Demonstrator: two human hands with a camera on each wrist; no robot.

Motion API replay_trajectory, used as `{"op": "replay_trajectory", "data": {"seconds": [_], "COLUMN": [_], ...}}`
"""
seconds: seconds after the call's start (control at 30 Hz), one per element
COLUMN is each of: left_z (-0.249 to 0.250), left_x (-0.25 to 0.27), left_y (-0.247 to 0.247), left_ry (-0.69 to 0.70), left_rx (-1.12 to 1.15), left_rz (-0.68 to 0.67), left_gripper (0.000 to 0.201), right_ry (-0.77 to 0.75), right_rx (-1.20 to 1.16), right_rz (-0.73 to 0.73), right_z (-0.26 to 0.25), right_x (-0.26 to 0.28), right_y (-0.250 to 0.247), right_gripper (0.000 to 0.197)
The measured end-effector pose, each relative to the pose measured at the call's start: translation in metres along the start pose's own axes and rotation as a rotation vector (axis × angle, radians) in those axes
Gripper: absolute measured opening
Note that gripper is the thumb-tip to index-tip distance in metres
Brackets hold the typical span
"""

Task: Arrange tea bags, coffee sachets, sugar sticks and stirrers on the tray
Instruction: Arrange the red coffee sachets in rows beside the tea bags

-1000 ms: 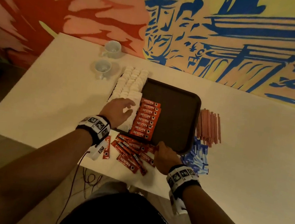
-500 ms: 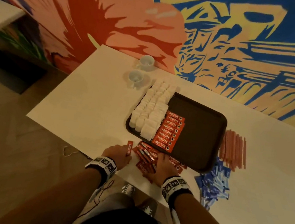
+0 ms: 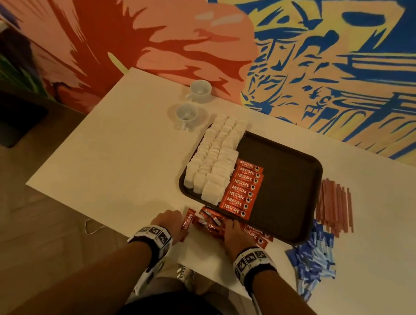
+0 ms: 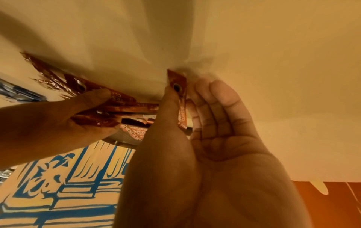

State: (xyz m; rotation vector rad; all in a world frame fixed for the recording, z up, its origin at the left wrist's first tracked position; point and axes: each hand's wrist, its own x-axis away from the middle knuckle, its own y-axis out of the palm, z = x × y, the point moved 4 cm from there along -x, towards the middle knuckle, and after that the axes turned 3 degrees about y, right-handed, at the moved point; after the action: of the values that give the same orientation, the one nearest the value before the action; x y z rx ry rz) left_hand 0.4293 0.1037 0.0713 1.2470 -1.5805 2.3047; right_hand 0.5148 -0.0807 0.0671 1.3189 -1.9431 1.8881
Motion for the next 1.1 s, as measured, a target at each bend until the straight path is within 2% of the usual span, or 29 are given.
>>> {"op": "replay_trajectory", "data": {"seconds": [0.13, 0.2, 0.27, 0.37, 0.43, 0.53, 0.6, 0.67, 0.77, 0.9, 1.03, 1.1], "left_z": [-0.011, -0.017, -0.019, -0.015, -0.010, 0.004, 0.012, 0.019, 0.031, 0.043, 0.045, 0.043], "left_x": [-0.003, -0.003, 0.001, 0.008, 0.011, 0.015, 0.017, 0.014, 0.005, 0.000, -0.007, -0.009], "left_y": [-0.009, -0.016, -0.025, -0.035, -0.035, -0.026, -0.018, -0.007, 0.009, 0.012, 0.012, 0.010], "left_ry": [0.066, 0.088, 0.109, 0.203, 0.296, 0.429, 0.478, 0.542, 0.665, 0.733, 0.686, 0.693], "left_rx": [-0.053, -0.038, 0.041, 0.203, 0.244, 0.157, -0.016, -0.179, -0.327, -0.411, -0.380, -0.422], "left_rz": [-0.025, -0.027, -0.006, 0.064, 0.035, -0.127, -0.185, -0.165, -0.108, -0.010, 0.019, 0.011], "left_gripper": [0.042, 0.039, 0.030, 0.008, 0.002, 0.011, 0.034, 0.061, 0.076, 0.068, 0.055, 0.047], "right_ry": [0.023, 0.035, 0.051, 0.063, 0.076, 0.101, 0.124, 0.132, 0.142, 0.150, 0.126, 0.117], "right_rx": [0.016, 0.016, 0.010, 0.036, -0.001, -0.067, -0.123, -0.158, -0.205, -0.361, -0.647, -0.757], "right_rz": [-0.043, -0.044, -0.040, -0.024, -0.017, -0.032, -0.043, -0.060, -0.051, -0.010, 0.008, 0.006], "right_z": [-0.002, -0.004, -0.003, 0.000, 0.004, 0.006, 0.007, 0.010, 0.016, 0.020, 0.020, 0.020], "right_x": [-0.001, 0.001, 0.002, 0.004, 0.005, 0.007, 0.008, 0.013, 0.018, 0.024, 0.035, 0.041], "right_y": [-0.003, -0.007, -0.010, -0.016, -0.019, -0.023, -0.025, -0.028, -0.033, -0.046, -0.070, -0.081], "right_gripper": [0.053, 0.046, 0.040, 0.043, 0.039, 0.036, 0.041, 0.048, 0.052, 0.052, 0.024, 0.020]}}
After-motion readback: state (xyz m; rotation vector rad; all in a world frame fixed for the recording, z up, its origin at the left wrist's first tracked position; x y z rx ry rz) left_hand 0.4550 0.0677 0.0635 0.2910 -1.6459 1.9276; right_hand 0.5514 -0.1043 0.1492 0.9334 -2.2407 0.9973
